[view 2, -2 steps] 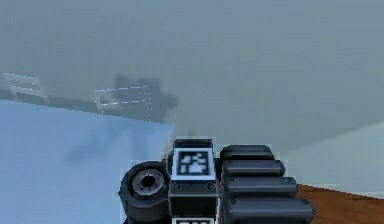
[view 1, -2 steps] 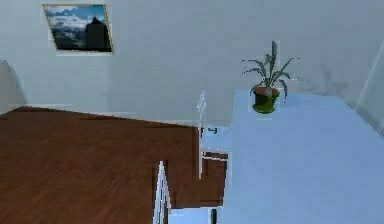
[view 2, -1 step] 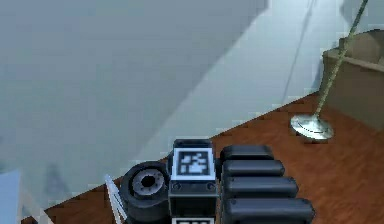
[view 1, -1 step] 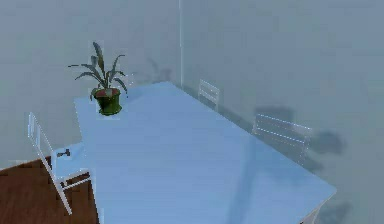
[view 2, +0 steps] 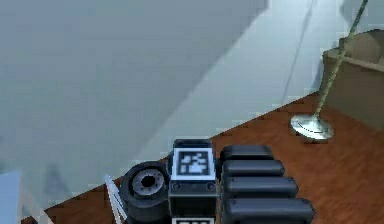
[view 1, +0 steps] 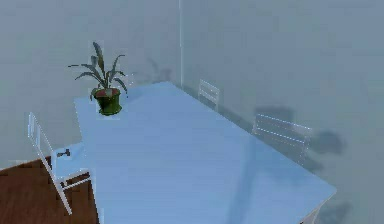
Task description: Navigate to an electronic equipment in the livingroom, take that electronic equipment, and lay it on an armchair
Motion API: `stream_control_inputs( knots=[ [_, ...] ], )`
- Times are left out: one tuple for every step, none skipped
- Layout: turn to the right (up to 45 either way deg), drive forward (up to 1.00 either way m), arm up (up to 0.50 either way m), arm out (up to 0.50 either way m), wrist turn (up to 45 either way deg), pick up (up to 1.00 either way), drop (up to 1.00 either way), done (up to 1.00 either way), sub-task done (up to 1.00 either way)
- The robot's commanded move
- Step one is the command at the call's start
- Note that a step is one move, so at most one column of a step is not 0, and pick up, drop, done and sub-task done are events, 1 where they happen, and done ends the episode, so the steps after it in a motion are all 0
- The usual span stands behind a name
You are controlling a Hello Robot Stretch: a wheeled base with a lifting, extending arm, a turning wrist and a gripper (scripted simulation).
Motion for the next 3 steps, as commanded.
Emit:
stream_control_inputs(
  knots=[
    [-21.0, 0.00, 0.00, 0.00, 0.0, 0.00, 0.00, 0.00, 0.00],
    [21.0, 0.00, 0.00, 0.00, 0.0, 0.00, 0.00, 0.00, 0.00],
    [-45.0, 0.00, 0.00, 0.00, 0.0, 0.00, 0.00, 0.00, 0.00]
  ],
)
